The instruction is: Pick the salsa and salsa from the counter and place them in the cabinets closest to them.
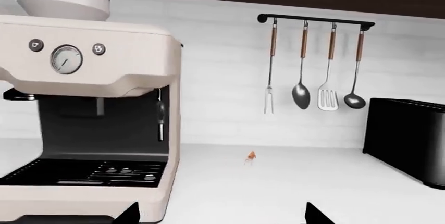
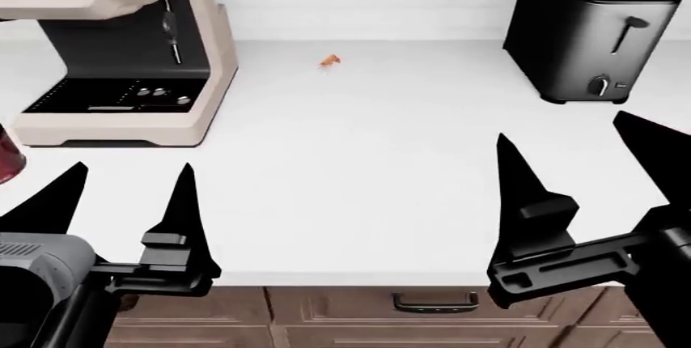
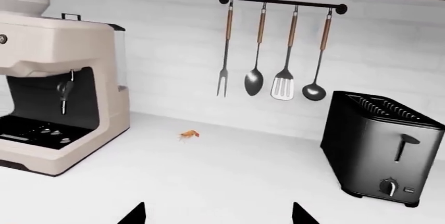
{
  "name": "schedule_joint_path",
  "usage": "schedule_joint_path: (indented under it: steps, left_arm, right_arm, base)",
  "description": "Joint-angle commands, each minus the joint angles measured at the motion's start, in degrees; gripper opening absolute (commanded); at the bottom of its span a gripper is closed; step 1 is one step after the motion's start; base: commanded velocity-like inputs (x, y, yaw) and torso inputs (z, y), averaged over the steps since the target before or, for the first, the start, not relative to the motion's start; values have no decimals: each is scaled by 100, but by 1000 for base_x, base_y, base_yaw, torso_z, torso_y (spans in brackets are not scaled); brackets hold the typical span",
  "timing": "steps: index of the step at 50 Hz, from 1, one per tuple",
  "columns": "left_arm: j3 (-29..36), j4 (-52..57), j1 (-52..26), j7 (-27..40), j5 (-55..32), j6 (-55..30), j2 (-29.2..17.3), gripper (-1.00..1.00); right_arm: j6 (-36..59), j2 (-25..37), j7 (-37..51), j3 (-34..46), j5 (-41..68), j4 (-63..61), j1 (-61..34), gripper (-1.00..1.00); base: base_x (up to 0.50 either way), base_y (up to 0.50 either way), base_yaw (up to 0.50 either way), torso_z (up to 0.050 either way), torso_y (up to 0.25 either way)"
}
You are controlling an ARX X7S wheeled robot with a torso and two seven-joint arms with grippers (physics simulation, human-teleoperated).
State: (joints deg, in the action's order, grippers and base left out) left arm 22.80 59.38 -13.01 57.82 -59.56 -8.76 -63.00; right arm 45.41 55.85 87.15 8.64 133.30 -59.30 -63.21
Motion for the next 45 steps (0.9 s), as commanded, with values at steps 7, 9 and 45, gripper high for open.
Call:
schedule_joint_path:
  steps: [7,9,45]
  left_arm:
    - [219,-8,-129,80,20,112,-96,100]
    - [237,-9,-127,84,30,134,-108,100]
    - [560,-39,-352,204,43,222,-181,100]
  right_arm:
    - [91,-115,83,-159,47,-12,148,100]
    - [103,-122,93,-175,53,-14,167,100]
    - [573,-431,264,-670,-154,-63,747,100]
  base:
    - [-3,500,0,0,0]
    - [-57,500,0,0,0]
    - [-14,500,0,0,0]
